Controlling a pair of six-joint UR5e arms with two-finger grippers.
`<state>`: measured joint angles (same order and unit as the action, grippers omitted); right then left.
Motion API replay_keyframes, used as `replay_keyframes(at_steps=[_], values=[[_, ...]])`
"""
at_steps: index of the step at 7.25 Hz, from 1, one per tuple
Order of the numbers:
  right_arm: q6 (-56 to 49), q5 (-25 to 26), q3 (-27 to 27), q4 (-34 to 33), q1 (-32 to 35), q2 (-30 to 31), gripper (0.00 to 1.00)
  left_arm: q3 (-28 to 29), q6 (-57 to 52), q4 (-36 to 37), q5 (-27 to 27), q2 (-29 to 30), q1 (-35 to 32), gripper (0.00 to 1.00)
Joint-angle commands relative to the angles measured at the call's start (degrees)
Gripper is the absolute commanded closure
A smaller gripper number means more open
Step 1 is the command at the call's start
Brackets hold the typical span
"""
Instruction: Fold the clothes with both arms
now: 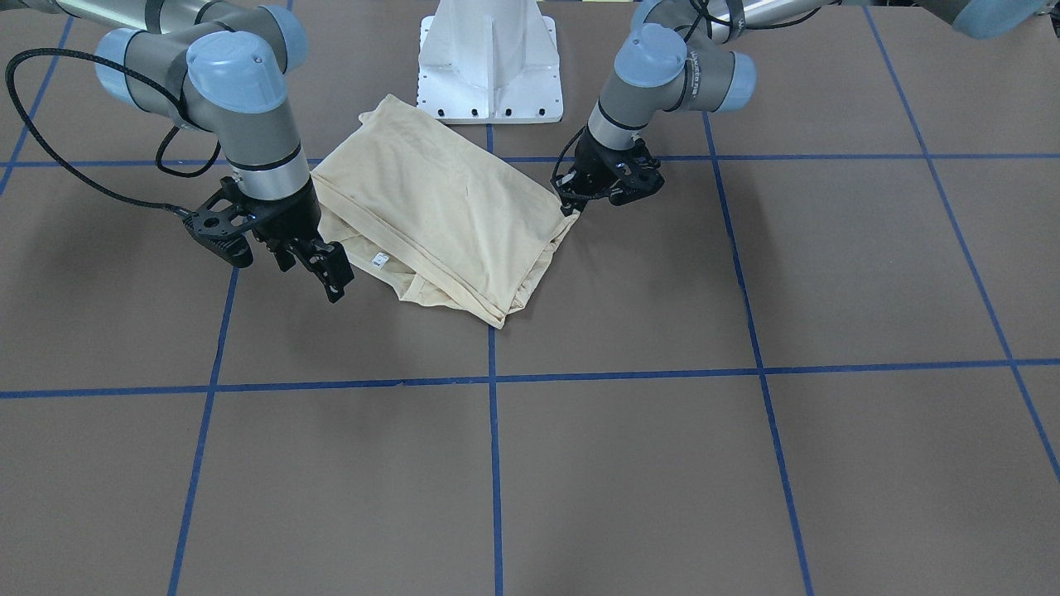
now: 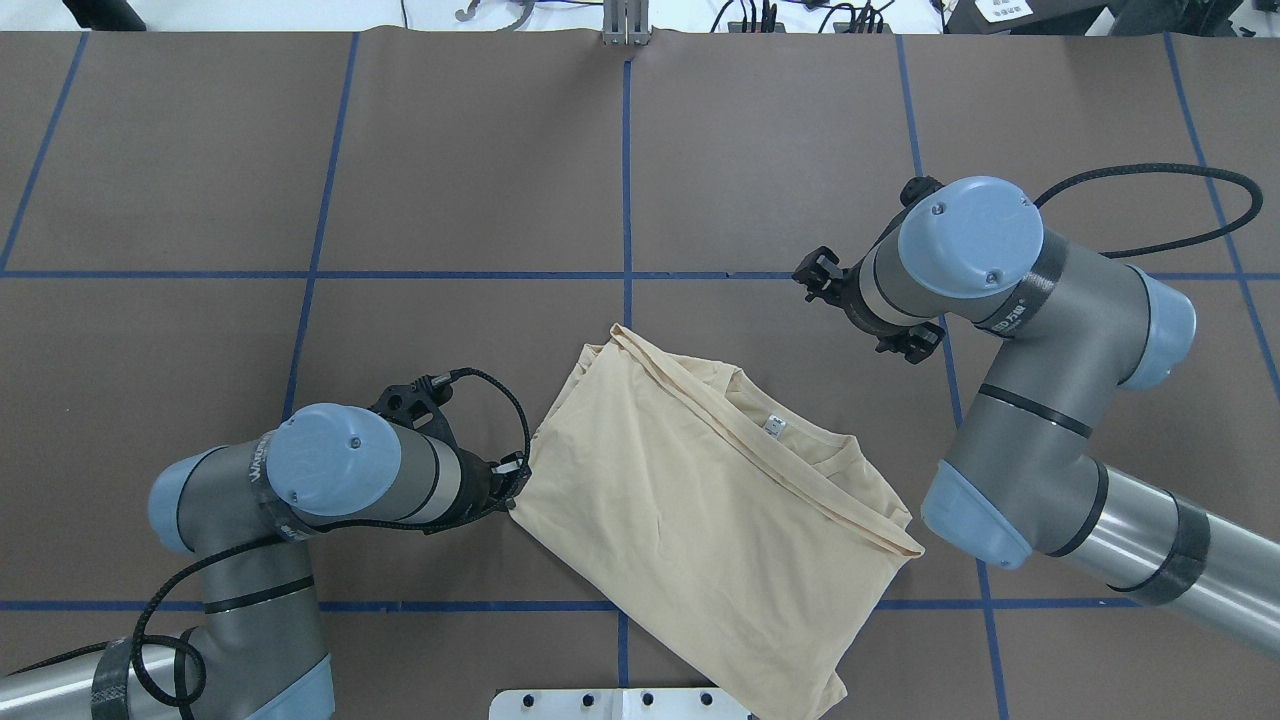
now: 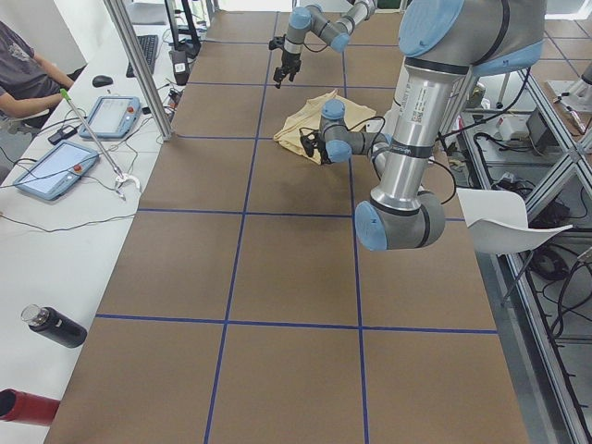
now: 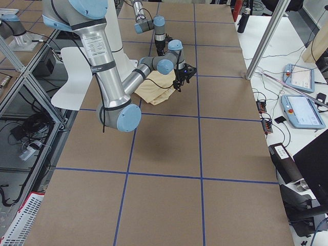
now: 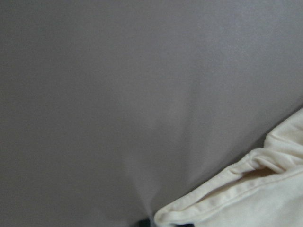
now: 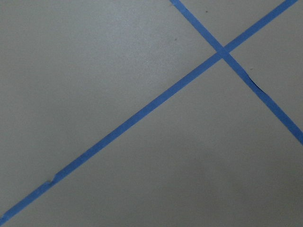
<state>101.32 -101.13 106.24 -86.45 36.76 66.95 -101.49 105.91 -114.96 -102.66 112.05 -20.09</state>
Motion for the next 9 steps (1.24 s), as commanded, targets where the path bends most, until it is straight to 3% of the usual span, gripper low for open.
replay_keyframes(at_steps=[1,3,5,6,8,9], values=[[-0.07,-0.03,-0.07,-0.04,0.32,0.37,0.00,-0.64,-0.27,0.00,0.09,0.01,-0.73,1.00],[-1.21,-0.30,0.10,-0.04,0.85,1.34,0.00,-0.91,-8.63,0.35,-0.26,0.70,-6.42,1.00],[-1.30,-0.30,1.85,0.05,0.85,3.52,0.00,2.67,-17.11,-0.26,-0.35,3.06,-14.32,1.00],[-1.39,-0.38,2.91,0.05,0.85,4.67,0.00,9.48,-17.75,-0.61,-0.35,8.65,-17.14,1.00],[-1.13,-0.30,3.27,0.14,0.59,4.51,0.00,24.33,-20.90,-8.04,-0.08,17.63,-21.55,1.00],[-0.60,-0.12,4.22,0.14,-0.89,3.81,0.00,28.06,-23.01,-10.87,-0.08,19.24,-22.70,0.60]])
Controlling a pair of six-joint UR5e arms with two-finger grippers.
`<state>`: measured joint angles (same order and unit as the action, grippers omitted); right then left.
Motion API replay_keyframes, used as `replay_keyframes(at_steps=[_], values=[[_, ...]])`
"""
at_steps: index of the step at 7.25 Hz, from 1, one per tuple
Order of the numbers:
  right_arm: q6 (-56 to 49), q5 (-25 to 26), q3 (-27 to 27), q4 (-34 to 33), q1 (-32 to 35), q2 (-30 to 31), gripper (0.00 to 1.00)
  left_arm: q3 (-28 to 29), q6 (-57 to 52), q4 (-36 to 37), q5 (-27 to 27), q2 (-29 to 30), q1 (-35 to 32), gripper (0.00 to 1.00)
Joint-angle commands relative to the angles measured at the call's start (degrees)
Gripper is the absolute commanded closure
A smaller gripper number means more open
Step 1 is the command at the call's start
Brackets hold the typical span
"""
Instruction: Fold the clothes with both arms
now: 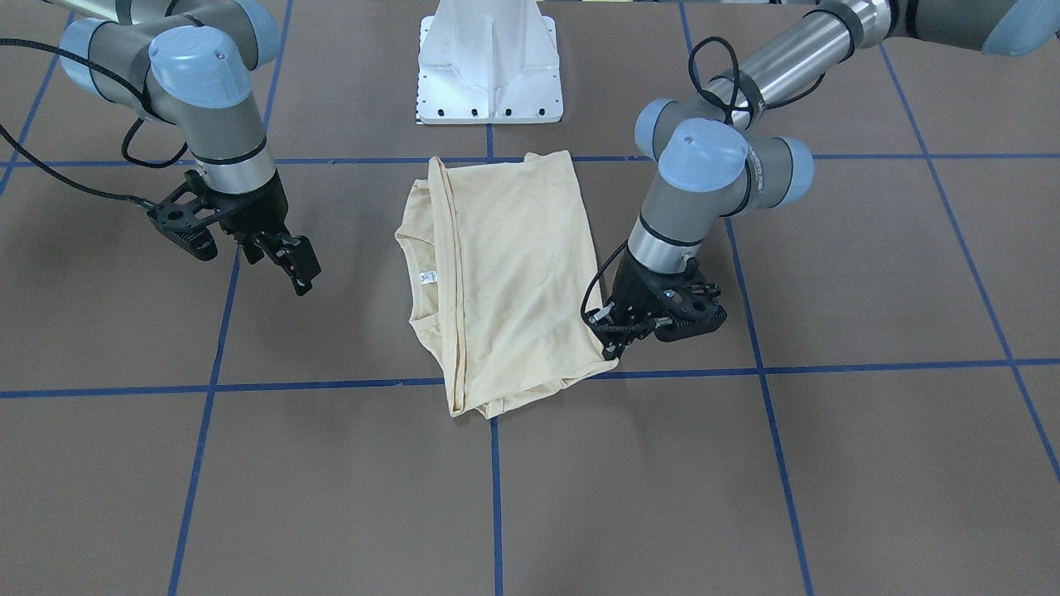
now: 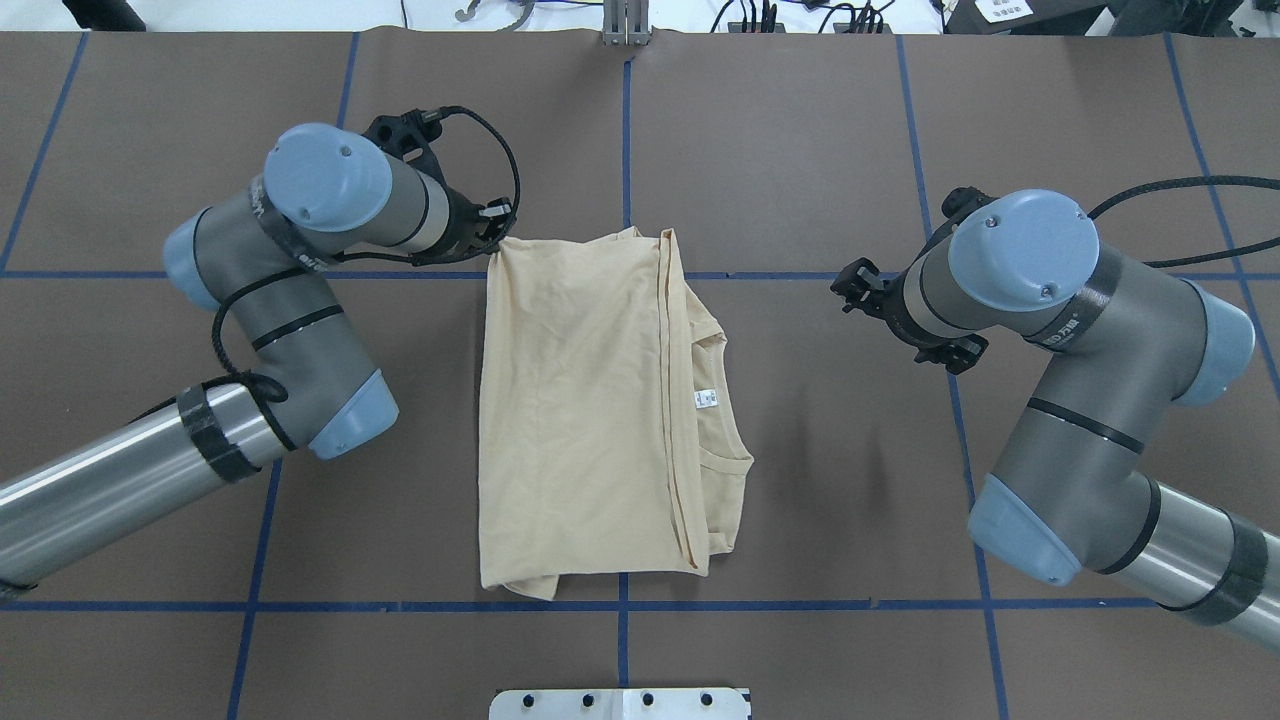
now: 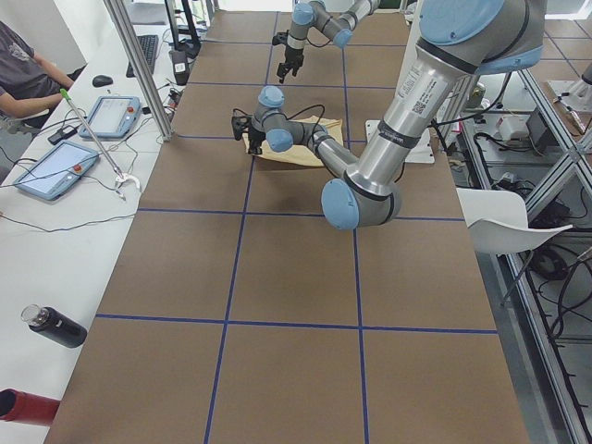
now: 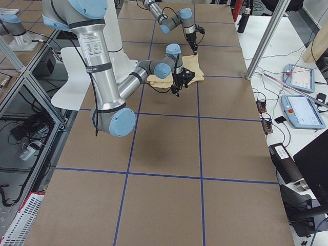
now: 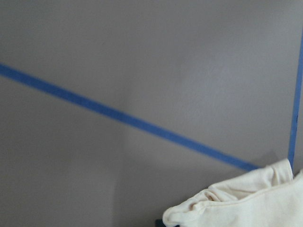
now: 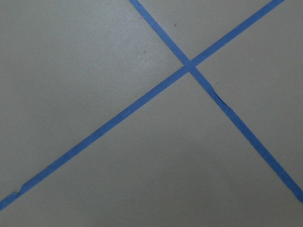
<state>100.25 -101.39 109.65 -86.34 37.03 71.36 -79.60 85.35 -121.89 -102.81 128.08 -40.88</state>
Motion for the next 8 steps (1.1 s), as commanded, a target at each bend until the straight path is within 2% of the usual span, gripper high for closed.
replay_keyframes(at_steps=[1,3,5,6,7,8], values=[[1.60,0.23,2.22,0.03,-3.43,-1.56,0.00,6.03,-4.29,-3.88,-0.28,3.23,-2.44,0.52],[7.04,1.71,2.50,0.82,-10.71,-5.95,0.00,2.28,-4.66,-3.09,-1.42,2.70,-3.58,0.53],[5.84,1.11,1.89,0.04,-16.26,-9.55,0.00,-4.39,-6.67,-3.09,-5.72,-3.50,-6.48,0.54],[-5.31,-0.29,1.62,-1.62,-17.51,-10.18,0.01,-7.12,-9.64,-3.09,-5.91,-5.98,-7.27,0.54],[-25.26,-4.48,1.45,-9.38,-17.52,-12.10,0.13,-9.15,-10.02,-3.18,-5.91,-8.09,-7.37,0.54],[-39.03,-4.95,-0.21,-17.55,-17.52,-15.08,0.20,-10.48,-10.03,-3.09,-5.82,-9.24,-7.45,0.54]])
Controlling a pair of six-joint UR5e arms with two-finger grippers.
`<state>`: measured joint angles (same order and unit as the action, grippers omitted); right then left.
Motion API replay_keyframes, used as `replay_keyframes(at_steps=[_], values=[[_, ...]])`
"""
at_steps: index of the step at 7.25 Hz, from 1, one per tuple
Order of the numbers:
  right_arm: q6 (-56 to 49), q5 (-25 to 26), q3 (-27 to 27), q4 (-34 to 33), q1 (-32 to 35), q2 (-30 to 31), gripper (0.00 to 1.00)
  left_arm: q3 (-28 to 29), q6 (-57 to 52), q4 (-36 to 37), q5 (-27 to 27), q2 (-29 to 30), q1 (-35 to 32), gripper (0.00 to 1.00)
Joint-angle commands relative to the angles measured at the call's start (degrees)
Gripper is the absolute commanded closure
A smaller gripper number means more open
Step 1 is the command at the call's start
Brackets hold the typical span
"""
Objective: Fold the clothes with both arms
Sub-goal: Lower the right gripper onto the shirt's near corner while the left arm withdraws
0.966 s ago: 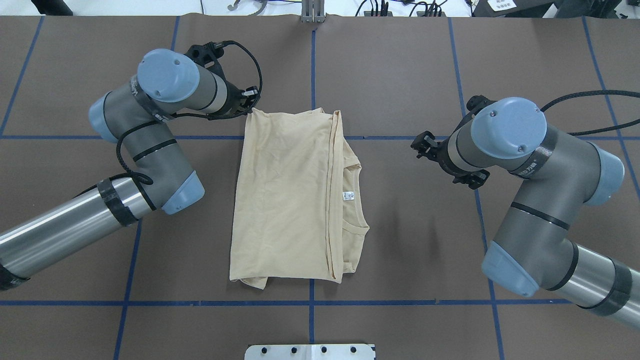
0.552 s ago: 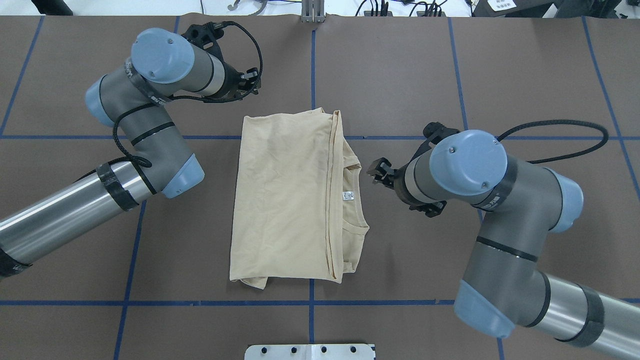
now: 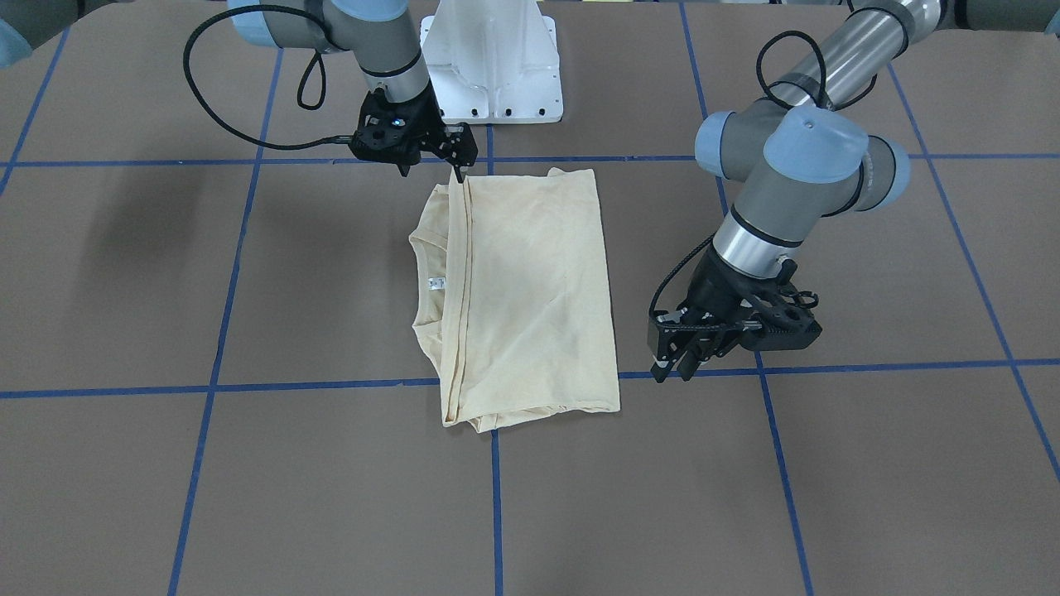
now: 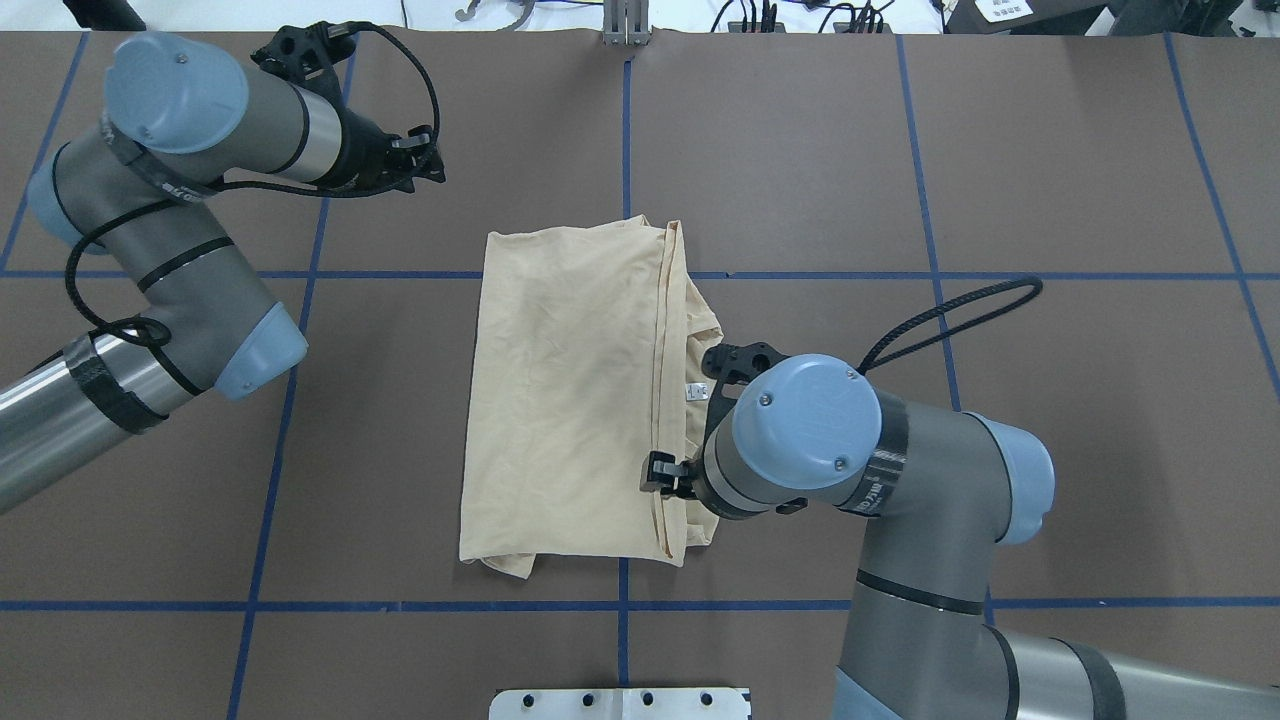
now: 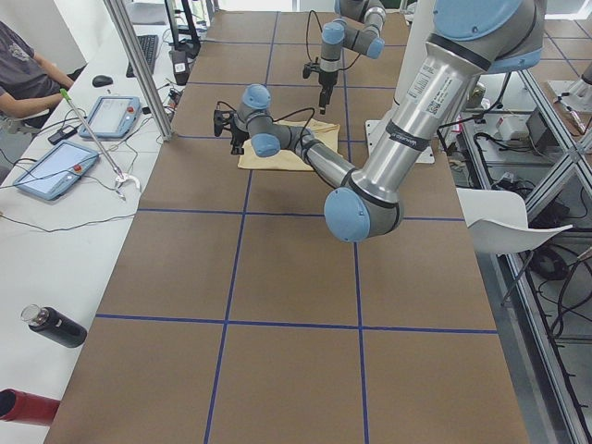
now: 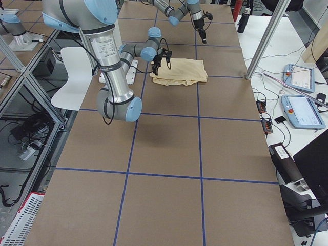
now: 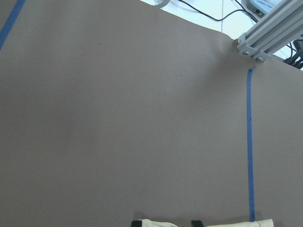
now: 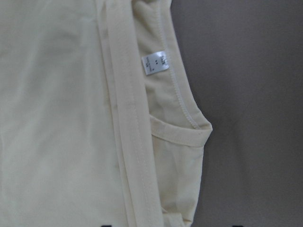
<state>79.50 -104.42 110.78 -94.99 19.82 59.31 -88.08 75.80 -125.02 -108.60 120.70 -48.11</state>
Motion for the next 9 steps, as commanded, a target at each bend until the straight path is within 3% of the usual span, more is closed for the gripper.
replay_keyframes(at_steps=[1,3,6,9], values=[[-26.51,-2.71,-3.97,-13.51,-0.31,-6.28,0.26,-2.62,-0.13,0.04,-0.03,-2.13,-0.23,0.54],[-27.29,-3.07,-13.19,-16.71,-0.75,-14.11,0.27,-3.59,0.32,0.04,-0.03,-3.44,-0.23,0.53],[-27.47,1.85,-13.75,-17.94,-3.91,-13.96,0.44,-3.68,1.19,0.04,0.06,-3.71,-0.32,0.52],[-27.47,2.03,-14.10,-18.21,-4.70,-14.31,0.47,-4.03,3.83,-0.05,0.06,-3.98,-0.23,0.52]])
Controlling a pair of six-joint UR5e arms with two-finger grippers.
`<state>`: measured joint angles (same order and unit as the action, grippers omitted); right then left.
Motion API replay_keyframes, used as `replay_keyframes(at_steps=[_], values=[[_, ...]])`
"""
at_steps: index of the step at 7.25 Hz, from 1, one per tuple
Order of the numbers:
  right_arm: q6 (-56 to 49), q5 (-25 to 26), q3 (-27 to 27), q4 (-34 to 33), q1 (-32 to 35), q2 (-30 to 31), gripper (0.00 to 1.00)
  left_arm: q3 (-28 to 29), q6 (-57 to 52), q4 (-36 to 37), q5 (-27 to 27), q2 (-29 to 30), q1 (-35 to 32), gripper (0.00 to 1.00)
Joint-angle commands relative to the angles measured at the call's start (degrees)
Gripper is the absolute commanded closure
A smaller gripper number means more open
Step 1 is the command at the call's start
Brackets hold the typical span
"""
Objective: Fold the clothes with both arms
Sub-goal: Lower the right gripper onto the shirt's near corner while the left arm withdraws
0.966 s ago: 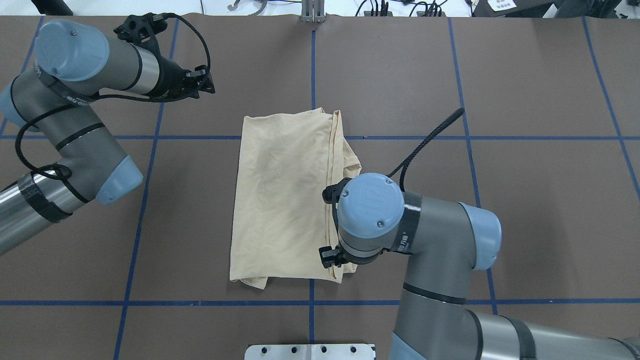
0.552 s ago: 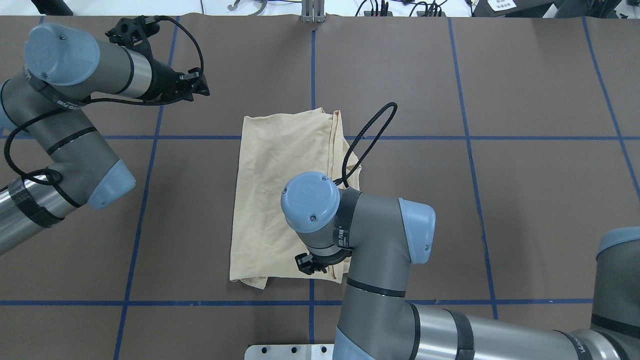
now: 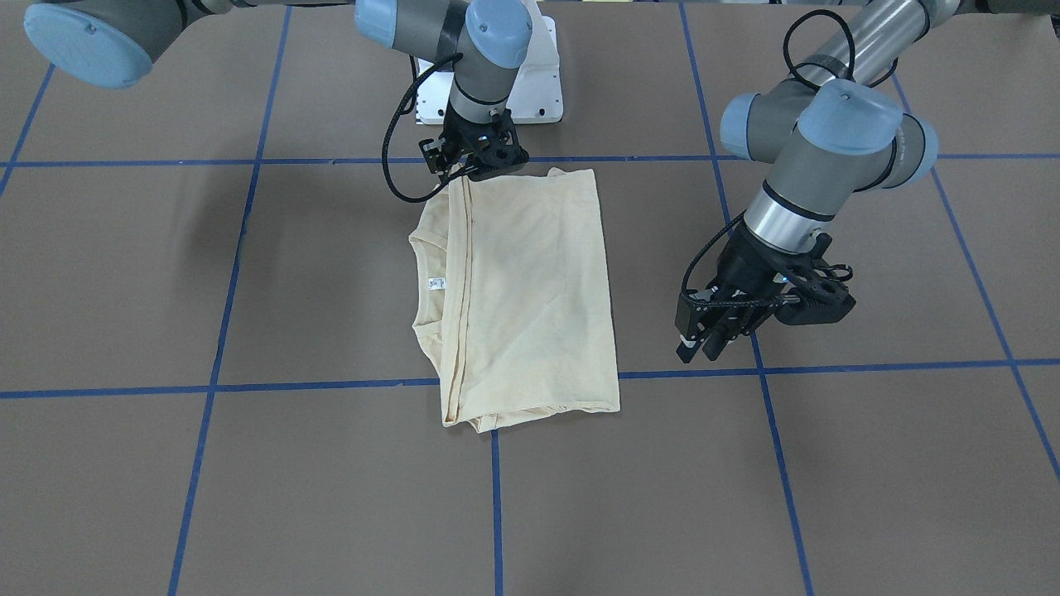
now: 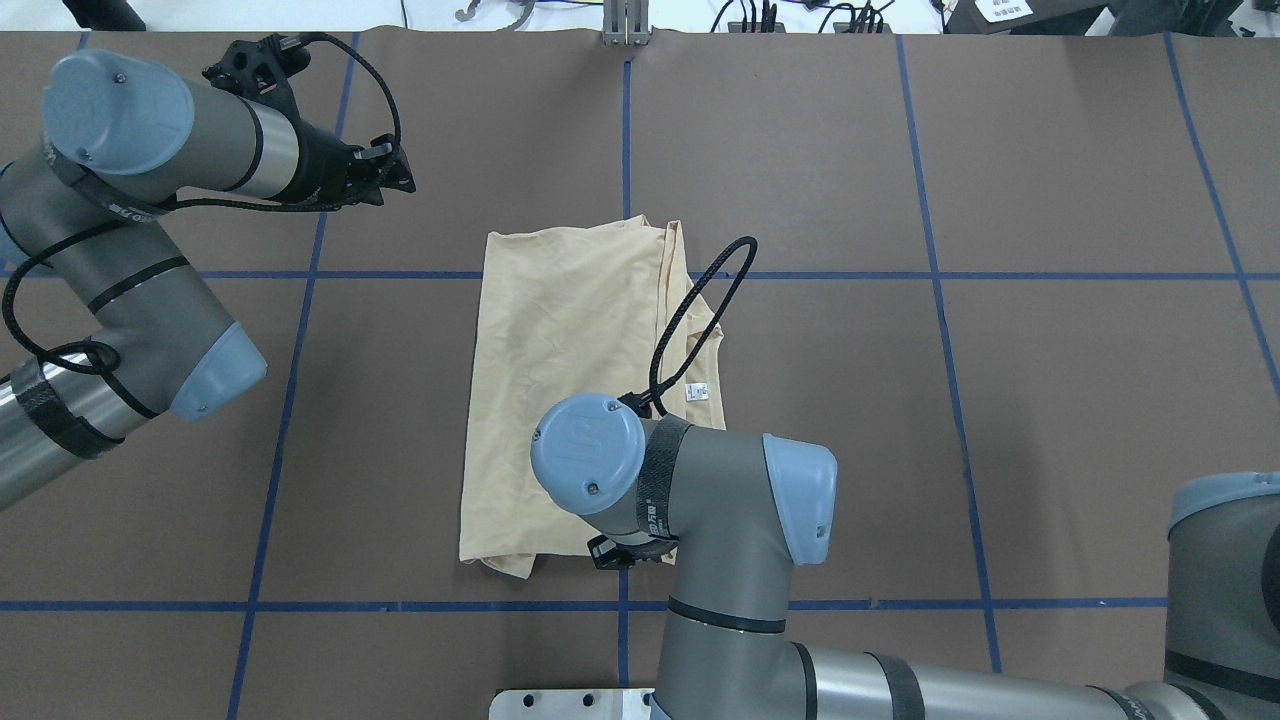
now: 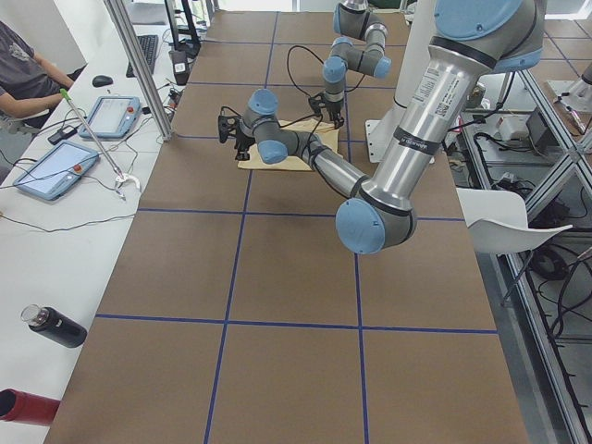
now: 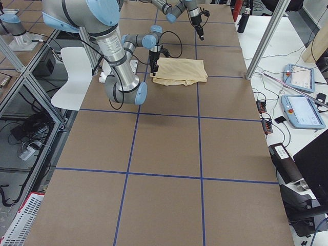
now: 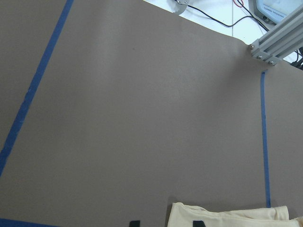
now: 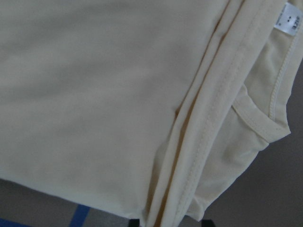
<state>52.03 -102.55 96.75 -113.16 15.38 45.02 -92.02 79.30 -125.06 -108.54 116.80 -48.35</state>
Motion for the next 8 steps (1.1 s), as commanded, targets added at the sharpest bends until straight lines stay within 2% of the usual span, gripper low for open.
replay_keyframes(at_steps=[1,2,3,4,6,8], values=[[0.00,0.24,-0.07,-0.05,-0.52,-0.37,0.47,-0.18,0.33,0.08,0.00,-0.08,0.01,0.52],[0.00,0.68,-0.24,-0.05,-0.53,-0.46,0.54,-0.18,0.33,-0.01,0.00,-0.17,0.01,0.52],[-0.09,1.03,-0.24,0.04,-0.53,-0.55,0.75,-0.18,0.42,0.08,0.00,-0.08,0.01,0.52],[-0.09,1.12,-0.33,0.04,-0.53,-0.55,1.00,-0.18,0.42,0.08,0.08,-0.17,0.01,0.52],[-2.72,1.04,-0.42,0.22,-0.44,0.06,1.00,-0.18,0.50,0.08,0.00,-0.17,0.10,0.52],[-3.42,0.25,1.68,-0.05,1.13,0.59,1.00,-0.27,1.21,-0.01,0.00,-0.08,0.10,0.52]])
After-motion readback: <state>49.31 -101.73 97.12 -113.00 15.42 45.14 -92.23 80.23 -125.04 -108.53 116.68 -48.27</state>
